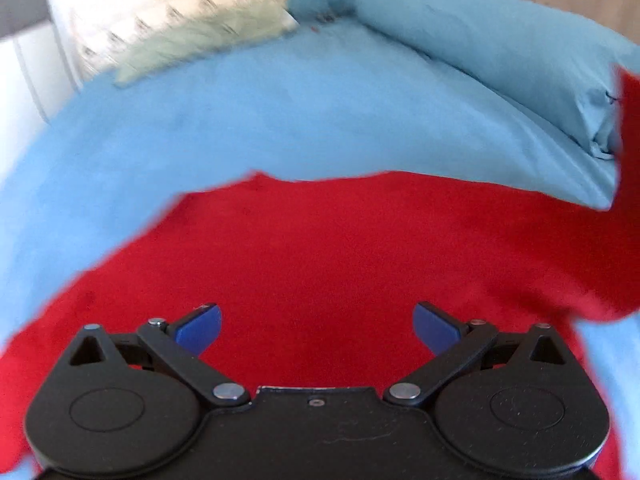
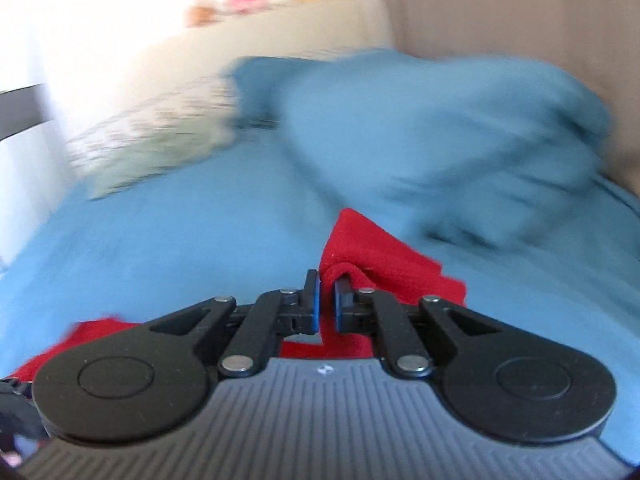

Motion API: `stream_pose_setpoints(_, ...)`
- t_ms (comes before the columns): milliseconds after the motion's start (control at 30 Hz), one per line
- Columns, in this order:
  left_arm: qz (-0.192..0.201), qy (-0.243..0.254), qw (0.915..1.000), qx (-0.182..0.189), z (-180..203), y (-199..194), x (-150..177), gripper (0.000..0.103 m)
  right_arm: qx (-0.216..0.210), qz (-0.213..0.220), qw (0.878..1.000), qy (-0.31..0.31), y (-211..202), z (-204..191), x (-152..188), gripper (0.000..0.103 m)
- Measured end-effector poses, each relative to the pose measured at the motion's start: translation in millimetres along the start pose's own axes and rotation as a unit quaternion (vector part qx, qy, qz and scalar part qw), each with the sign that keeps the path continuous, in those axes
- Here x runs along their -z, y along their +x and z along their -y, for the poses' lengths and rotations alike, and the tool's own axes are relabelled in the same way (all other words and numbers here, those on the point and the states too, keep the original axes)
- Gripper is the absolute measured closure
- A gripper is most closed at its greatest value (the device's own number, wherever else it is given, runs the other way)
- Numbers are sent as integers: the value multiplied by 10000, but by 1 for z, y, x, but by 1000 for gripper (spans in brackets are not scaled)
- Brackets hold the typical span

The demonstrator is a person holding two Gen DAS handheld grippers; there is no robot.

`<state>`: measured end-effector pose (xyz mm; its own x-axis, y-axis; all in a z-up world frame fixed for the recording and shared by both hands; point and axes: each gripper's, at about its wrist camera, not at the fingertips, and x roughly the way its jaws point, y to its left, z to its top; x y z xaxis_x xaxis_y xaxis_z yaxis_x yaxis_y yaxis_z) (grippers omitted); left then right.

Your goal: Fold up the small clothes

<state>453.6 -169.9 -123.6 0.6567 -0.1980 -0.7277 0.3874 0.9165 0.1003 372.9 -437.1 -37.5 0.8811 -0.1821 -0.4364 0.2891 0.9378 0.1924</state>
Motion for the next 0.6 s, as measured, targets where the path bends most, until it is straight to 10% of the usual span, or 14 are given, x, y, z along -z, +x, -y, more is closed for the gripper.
stream_pose_setpoints(300,94,-1122,9921,-560,-135,-38,80,0,-1540,-647,9727,-1612,68,-217,105,81)
stream_pose_setpoints(533,-70,-1780,9833,-379,-178,-38,106,0,-1936,-1163,9517,-2079,83,-252,181,76)
stream_pose_setpoints(600,-35,-1881,9816,-317,-181,-38,102,0,-2023,-1035,9497,-2155,78,-243,182,51)
